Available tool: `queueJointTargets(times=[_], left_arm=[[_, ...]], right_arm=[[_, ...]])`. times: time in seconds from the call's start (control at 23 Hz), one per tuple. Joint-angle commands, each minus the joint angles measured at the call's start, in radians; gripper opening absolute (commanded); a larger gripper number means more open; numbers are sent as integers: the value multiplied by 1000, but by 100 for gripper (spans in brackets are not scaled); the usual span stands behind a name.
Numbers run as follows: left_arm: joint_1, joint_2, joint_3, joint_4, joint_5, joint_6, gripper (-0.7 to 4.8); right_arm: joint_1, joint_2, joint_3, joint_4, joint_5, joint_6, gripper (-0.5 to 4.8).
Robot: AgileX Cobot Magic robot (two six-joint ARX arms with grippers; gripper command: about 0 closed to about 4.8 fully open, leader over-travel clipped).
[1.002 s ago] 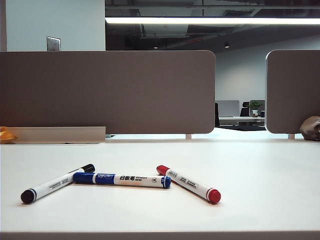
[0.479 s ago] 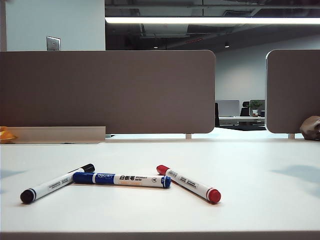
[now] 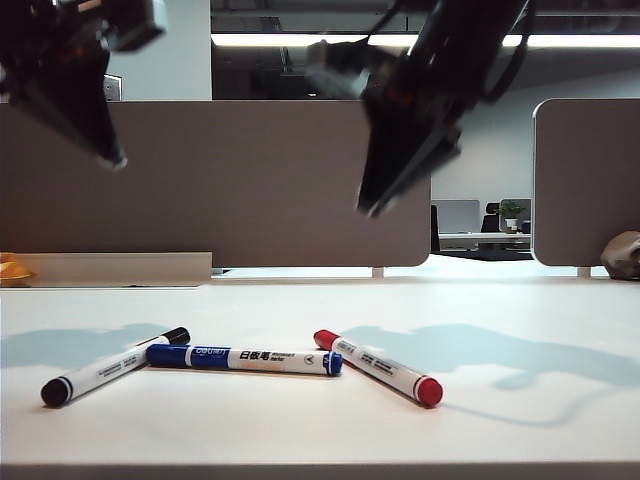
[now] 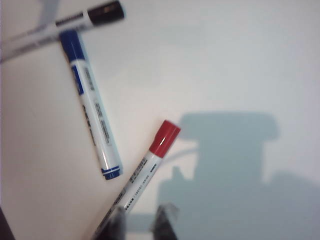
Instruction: Pick up the markers one by one and line them up horizontally in a straight line on the table.
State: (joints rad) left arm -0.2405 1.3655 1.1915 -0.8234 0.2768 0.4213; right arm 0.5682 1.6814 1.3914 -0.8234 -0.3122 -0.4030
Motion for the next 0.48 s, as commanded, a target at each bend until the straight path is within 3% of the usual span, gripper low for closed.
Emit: queueJointTargets(times=[0.04,0.48], left_arm=[[-24,44,1,-35,-58,18,72],[-24,73,-5,-36,-56,16,71]], right_arm=[[20,36,3,-10,9,1,65],[40,122,3,-63,48,13,87]])
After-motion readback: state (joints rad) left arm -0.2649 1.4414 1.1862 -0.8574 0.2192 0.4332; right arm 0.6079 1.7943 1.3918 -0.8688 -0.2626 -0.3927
